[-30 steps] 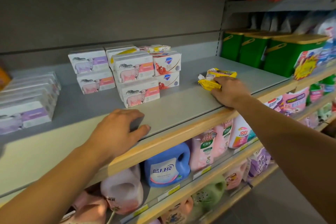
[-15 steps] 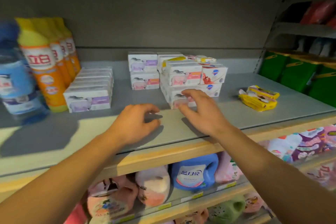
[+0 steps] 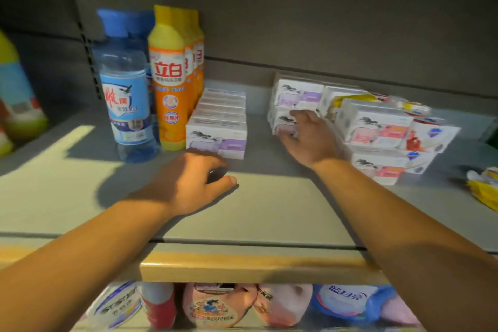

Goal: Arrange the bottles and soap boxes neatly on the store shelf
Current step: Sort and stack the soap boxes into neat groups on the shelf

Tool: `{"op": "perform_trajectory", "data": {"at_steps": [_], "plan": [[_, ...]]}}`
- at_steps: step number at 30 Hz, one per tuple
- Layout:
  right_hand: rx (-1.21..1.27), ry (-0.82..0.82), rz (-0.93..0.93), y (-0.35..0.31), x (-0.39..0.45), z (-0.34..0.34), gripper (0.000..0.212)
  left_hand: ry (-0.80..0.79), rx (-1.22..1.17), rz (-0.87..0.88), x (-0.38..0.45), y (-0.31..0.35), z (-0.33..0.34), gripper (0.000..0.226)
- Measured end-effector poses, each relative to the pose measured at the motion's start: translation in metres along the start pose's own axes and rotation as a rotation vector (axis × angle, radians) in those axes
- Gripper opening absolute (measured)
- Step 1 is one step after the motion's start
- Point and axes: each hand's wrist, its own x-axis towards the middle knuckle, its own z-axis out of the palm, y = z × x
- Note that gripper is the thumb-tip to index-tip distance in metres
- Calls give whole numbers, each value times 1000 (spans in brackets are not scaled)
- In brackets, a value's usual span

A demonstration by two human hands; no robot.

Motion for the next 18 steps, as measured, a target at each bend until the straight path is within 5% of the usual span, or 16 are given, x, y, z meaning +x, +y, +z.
{"op": "perform_trajectory", "data": {"at_steps": [4,9,18], "plan": [[-142,-64,11,12,27,18,68,4,-28,-4,3,-5,4,44],[-340,45,-8,7,35,25,67,21,-51,5,5,-9,6,47],[-178,112,-124,-3,9,9,44,32,-98,-9,3,-8,5,36]]}}
